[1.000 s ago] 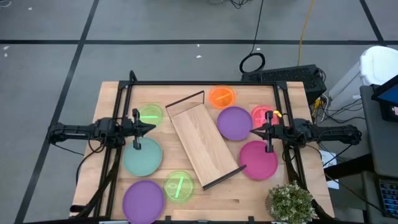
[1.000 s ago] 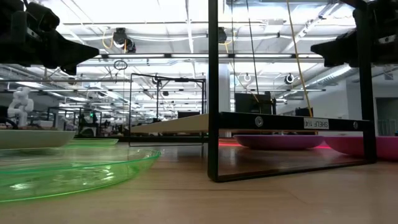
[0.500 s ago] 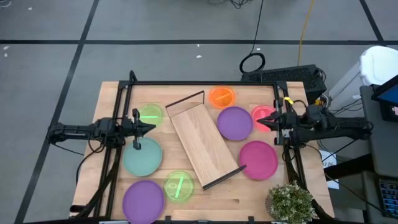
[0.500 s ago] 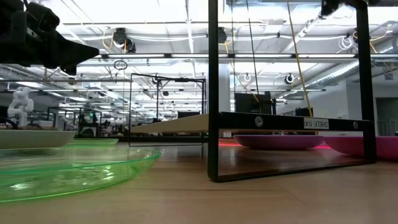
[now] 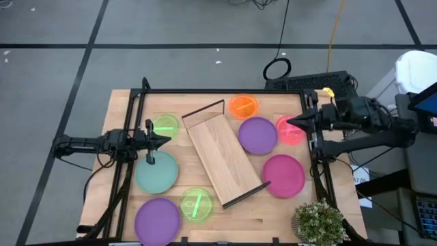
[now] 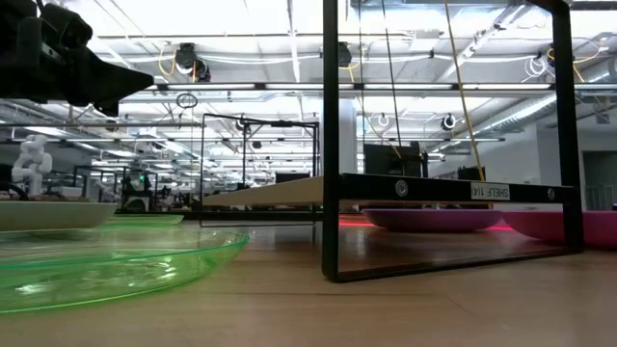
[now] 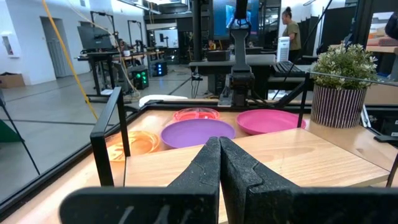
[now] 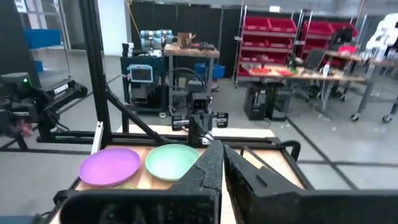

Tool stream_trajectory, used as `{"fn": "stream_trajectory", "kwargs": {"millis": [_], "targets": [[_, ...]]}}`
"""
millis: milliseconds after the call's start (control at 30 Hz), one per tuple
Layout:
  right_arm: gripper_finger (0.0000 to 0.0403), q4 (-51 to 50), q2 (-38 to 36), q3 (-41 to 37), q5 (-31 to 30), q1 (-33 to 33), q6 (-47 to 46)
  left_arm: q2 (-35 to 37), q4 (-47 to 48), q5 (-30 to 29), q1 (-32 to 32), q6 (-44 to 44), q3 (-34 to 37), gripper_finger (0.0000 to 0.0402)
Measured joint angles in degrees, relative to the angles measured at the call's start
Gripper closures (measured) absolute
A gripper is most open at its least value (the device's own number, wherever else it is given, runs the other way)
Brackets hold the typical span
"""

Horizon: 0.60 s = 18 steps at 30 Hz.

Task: Place and stack plates onto a shelf
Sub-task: Put the right purple plate on the shelf

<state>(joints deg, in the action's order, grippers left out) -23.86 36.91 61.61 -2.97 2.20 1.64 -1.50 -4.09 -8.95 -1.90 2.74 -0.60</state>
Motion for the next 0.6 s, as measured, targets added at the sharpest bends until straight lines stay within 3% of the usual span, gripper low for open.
{"fn": "stream_trajectory", "kwargs": {"millis": [367,600], "targets": [[0.0403,-7.14,7.34,9.57,0.03,0.02,-4.88,0.00,-0.01,0.00,-0.01,0.00,0.00,0.0400],[0.0403,-9.07,10.36,10.99,-0.30,0.02,-8.53,0.00,0.00,0.00,0.01,0.00,0.00,0.0400]]}}
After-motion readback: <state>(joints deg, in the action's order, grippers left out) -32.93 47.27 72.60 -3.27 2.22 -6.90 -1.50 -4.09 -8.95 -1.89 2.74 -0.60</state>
